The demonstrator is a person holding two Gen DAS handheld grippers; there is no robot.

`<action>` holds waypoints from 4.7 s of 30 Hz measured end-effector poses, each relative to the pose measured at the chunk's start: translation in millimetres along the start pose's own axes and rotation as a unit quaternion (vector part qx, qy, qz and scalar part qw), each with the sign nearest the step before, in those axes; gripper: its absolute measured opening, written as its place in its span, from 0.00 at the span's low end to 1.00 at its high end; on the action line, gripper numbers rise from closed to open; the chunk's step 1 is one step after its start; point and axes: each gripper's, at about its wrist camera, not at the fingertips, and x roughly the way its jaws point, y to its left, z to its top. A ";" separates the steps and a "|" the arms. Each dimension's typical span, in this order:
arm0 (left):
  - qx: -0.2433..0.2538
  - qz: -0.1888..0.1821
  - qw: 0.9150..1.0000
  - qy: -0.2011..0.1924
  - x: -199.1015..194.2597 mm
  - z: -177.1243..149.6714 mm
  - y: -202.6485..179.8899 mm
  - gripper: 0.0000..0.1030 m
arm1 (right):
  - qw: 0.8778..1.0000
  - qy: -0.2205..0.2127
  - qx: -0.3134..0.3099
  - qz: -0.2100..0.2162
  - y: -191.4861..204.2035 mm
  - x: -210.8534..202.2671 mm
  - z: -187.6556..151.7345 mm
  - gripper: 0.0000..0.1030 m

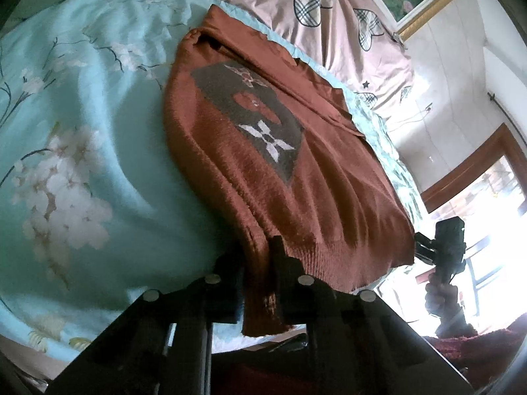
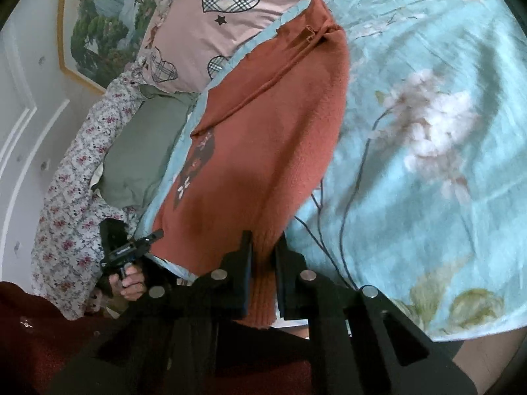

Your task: Fold small clothes

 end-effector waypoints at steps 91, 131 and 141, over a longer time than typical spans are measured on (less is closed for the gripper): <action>-0.064 0.197 0.969 -0.134 119.2 247.1 -12.0 0.50 | 0.979 -0.105 -0.048 -0.169 27.3 130.3 199.4 0.41; -0.162 0.137 0.961 -0.176 126.4 212.3 7.6 0.07 | 0.991 -0.065 -0.022 -0.111 41.9 120.1 187.2 0.49; 0.074 0.122 0.978 -0.150 179.4 219.1 -151.8 0.07 | 0.999 -0.006 -0.006 -0.043 28.6 148.4 252.0 0.49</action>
